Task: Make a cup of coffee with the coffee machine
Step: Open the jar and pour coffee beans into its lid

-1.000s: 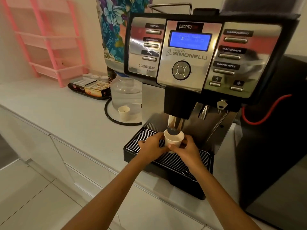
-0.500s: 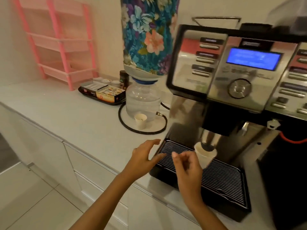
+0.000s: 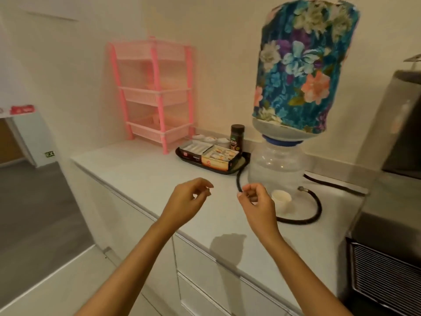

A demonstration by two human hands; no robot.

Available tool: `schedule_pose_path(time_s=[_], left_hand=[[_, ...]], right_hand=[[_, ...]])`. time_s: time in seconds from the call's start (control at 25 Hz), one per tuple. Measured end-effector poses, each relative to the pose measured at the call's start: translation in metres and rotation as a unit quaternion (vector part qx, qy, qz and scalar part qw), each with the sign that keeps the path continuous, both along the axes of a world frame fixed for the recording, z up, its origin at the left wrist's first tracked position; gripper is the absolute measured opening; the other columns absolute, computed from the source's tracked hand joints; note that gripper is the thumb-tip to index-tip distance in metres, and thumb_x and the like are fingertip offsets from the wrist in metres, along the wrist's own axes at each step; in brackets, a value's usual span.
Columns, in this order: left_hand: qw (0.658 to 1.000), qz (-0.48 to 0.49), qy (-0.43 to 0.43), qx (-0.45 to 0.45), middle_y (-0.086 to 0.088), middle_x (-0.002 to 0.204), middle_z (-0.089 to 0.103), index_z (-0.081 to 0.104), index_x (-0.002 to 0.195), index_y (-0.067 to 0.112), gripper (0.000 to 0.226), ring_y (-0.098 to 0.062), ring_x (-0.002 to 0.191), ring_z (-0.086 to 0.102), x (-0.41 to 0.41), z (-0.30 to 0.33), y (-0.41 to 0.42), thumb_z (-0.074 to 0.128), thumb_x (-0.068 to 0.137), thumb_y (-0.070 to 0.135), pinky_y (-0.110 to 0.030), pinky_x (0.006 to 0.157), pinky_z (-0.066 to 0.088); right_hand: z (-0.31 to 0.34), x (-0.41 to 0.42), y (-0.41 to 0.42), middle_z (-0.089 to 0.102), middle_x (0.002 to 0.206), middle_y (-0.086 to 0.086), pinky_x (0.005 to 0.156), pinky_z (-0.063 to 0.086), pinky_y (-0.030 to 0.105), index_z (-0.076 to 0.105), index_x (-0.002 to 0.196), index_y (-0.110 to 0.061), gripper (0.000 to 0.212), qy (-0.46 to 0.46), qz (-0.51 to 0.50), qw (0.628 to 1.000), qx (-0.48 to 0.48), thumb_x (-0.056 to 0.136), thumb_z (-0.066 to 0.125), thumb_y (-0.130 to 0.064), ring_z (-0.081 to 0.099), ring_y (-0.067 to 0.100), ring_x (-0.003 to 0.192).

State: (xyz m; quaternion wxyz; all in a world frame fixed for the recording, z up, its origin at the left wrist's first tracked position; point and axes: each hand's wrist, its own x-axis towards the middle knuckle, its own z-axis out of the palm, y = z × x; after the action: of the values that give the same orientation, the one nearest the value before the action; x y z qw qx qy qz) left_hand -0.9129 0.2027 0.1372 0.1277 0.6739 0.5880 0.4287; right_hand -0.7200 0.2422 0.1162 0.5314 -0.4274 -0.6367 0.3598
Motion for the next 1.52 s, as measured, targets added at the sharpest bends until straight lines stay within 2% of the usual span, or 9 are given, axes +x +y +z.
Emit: schedule_pose_path(time_s=[0.16, 0.32, 0.44, 0.56, 0.76, 1.0, 1.2, 1.32, 1.52], left_hand=[[1.000, 0.013, 0.009, 0.009, 0.015, 0.088, 0.069, 0.065, 0.099, 0.028, 0.023, 0.001, 0.085, 0.063, -0.057, 0.023, 0.049, 0.054, 0.089, 0.011, -0.013, 0.073, 0.049], [0.999, 0.003, 0.022, 0.029, 0.015, 0.093, 0.068, 0.068, 0.102, 0.023, 0.019, 0.005, 0.085, 0.061, -0.097, 0.035, 0.122, 0.056, 0.090, 0.014, -0.006, 0.070, 0.045], [0.999, -0.013, 0.033, 0.024, 0.009, 0.096, 0.068, 0.068, 0.104, 0.021, 0.020, 0.001, 0.085, 0.061, -0.116, 0.038, 0.181, 0.055, 0.091, 0.015, -0.012, 0.069, 0.049], [0.998, -0.026, 0.053, 0.034, 0.006, 0.096, 0.069, 0.069, 0.102, 0.021, 0.020, -0.005, 0.085, 0.062, -0.132, 0.044, 0.249, 0.054, 0.090, 0.014, -0.030, 0.075, 0.053], [0.995, -0.073, 0.071, 0.018, 0.008, 0.099, 0.067, 0.065, 0.104, 0.023, 0.019, 0.004, 0.080, 0.057, -0.147, 0.050, 0.353, 0.053, 0.091, 0.016, -0.013, 0.064, 0.041], [0.992, -0.108, 0.072, 0.009, 0.000, 0.106, 0.066, 0.065, 0.106, 0.016, 0.022, -0.013, 0.087, 0.061, -0.144, 0.044, 0.458, 0.051, 0.091, 0.011, -0.023, 0.073, 0.048], [0.987, -0.136, 0.084, -0.026, -0.007, 0.117, 0.060, 0.056, 0.121, 0.017, 0.030, -0.018, 0.099, 0.058, -0.125, 0.033, 0.543, 0.057, 0.092, 0.023, -0.031, 0.085, 0.049], [0.981, -0.157, 0.104, -0.051, -0.010, 0.135, 0.049, 0.044, 0.136, 0.016, 0.051, -0.022, 0.116, 0.051, -0.112, 0.022, 0.593, 0.060, 0.091, 0.033, -0.033, 0.095, 0.043], [0.952, -0.240, 0.141, -0.127, -0.010, 0.153, 0.027, 0.020, 0.149, 0.019, 0.088, -0.027, 0.137, 0.030, -0.098, 0.007, 0.668, 0.069, 0.080, 0.049, -0.039, 0.107, 0.030]], right_hand=[[0.016, -0.052, 0.054, 0.060, 0.088, -0.010, 0.056, 0.041, 0.008, 0.054, 0.091, -0.032, 0.014, -0.053, -0.005, 0.999, -0.011, 0.087, 0.063, -0.022, 0.057, 0.001, 0.078], [0.028, -0.085, 0.126, 0.060, 0.094, 0.001, 0.062, 0.044, 0.019, 0.057, 0.095, -0.023, 0.012, -0.094, -0.033, 0.995, -0.002, 0.086, 0.063, -0.018, 0.057, 0.012, 0.079], [0.038, -0.099, 0.183, 0.059, 0.100, 0.001, 0.067, 0.049, 0.025, 0.058, 0.095, -0.020, 0.011, -0.117, -0.064, 0.991, 0.009, 0.086, 0.063, -0.017, 0.057, 0.013, 0.082], [0.050, -0.114, 0.245, 0.058, 0.100, -0.002, 0.066, 0.045, 0.021, 0.057, 0.095, -0.023, 0.013, -0.127, -0.081, 0.989, 0.006, 0.085, 0.065, -0.018, 0.056, 0.012, 0.086], [0.062, -0.132, 0.338, 0.055, 0.090, -0.006, 0.058, 0.037, 0.016, 0.053, 0.097, -0.023, 0.018, -0.137, -0.095, 0.986, -0.016, 0.085, 0.066, -0.023, 0.053, 0.011, 0.083], [0.047, -0.134, 0.435, 0.055, 0.108, 0.005, 0.059, 0.037, 0.021, 0.045, 0.112, -0.018, 0.039, -0.125, -0.158, 0.975, -0.091, 0.082, 0.069, -0.026, 0.051, 0.013, 0.087], [0.015, -0.131, 0.492, 0.051, 0.125, 0.010, 0.079, 0.047, 0.032, 0.038, 0.126, -0.015, 0.062, -0.121, -0.203, 0.959, -0.154, 0.078, 0.074, -0.027, 0.053, 0.021, 0.103], [-0.003, -0.128, 0.519, 0.043, 0.135, 0.013, 0.097, 0.046, 0.042, 0.032, 0.134, -0.014, 0.077, -0.120, -0.208, 0.955, -0.174, 0.074, 0.077, -0.030, 0.048, 0.028, 0.119], [-0.029, -0.128, 0.562, 0.028, 0.150, 0.012, 0.106, 0.038, 0.046, 0.019, 0.145, -0.014, 0.101, -0.098, -0.170, 0.958, -0.211, 0.068, 0.083, -0.030, 0.035, 0.029, 0.133]])
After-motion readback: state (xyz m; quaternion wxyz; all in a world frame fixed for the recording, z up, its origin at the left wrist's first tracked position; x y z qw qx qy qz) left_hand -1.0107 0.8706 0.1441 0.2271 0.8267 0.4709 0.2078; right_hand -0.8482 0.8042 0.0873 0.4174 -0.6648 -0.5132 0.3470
